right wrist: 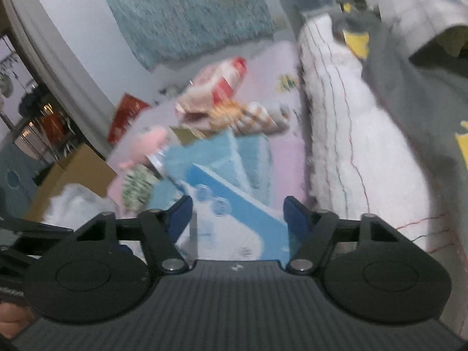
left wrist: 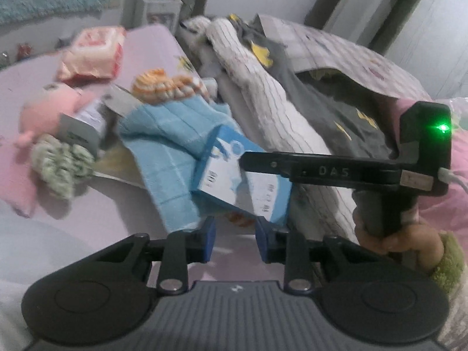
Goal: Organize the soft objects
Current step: 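Grasp the blue-and-white box with the left tool while the right tool reaches the towel, then grasp the blue towel with the right tool while the left tool holds the box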
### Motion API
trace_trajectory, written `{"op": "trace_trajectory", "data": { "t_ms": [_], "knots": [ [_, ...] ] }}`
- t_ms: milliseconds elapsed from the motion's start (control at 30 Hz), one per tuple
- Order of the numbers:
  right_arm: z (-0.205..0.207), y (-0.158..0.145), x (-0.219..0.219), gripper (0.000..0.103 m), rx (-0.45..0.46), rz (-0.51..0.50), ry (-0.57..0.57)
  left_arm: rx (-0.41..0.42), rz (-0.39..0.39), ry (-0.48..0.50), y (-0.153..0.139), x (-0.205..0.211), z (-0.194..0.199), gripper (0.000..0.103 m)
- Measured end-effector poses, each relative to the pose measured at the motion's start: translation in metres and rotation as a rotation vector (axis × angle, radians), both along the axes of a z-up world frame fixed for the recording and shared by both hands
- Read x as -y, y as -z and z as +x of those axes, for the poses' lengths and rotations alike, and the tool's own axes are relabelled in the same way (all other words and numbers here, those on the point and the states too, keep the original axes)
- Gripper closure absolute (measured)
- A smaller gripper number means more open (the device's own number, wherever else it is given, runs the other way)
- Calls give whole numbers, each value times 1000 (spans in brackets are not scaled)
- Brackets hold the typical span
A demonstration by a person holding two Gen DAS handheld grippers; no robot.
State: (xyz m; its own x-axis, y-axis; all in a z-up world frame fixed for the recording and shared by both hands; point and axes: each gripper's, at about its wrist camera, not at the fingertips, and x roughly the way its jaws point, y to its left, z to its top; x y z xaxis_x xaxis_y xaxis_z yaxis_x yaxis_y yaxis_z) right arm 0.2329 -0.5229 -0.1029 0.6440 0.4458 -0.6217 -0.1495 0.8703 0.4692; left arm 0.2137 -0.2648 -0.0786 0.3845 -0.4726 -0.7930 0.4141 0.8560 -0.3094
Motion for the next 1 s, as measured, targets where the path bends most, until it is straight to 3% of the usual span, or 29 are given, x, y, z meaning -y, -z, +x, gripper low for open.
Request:
{"op": "trace_trajectory", "data": {
  "t_ms": [133,267,333,433,567,733,900,1000],
  "knots": [
    [-8,8,4,48,-35,45,5,-48,6,17,19,11,12,65],
    [-23,17,13,58,-102,136,36,-102,-2,14,33,17,17,63],
    [-30,22,14,61,-149,187,46,-104,-2,20,34,16,13,55],
    [-42,29,11,62,-211,259,38,-97,21,38,31,12,3,45],
    [-61,41,2,61,-310,382,16,-165,49,64,28,1,-9,36],
    [-86,50,-8,60,-380,518,-6,-188,73,76,30,-13,-25,24],
    [-96,20,2,49,-245,405,75,-198,81,47,31,-11,-18,14],
    [-87,1,4,34,-170,362,74,-200,127,69,38,3,-11,10]
  ]
}}
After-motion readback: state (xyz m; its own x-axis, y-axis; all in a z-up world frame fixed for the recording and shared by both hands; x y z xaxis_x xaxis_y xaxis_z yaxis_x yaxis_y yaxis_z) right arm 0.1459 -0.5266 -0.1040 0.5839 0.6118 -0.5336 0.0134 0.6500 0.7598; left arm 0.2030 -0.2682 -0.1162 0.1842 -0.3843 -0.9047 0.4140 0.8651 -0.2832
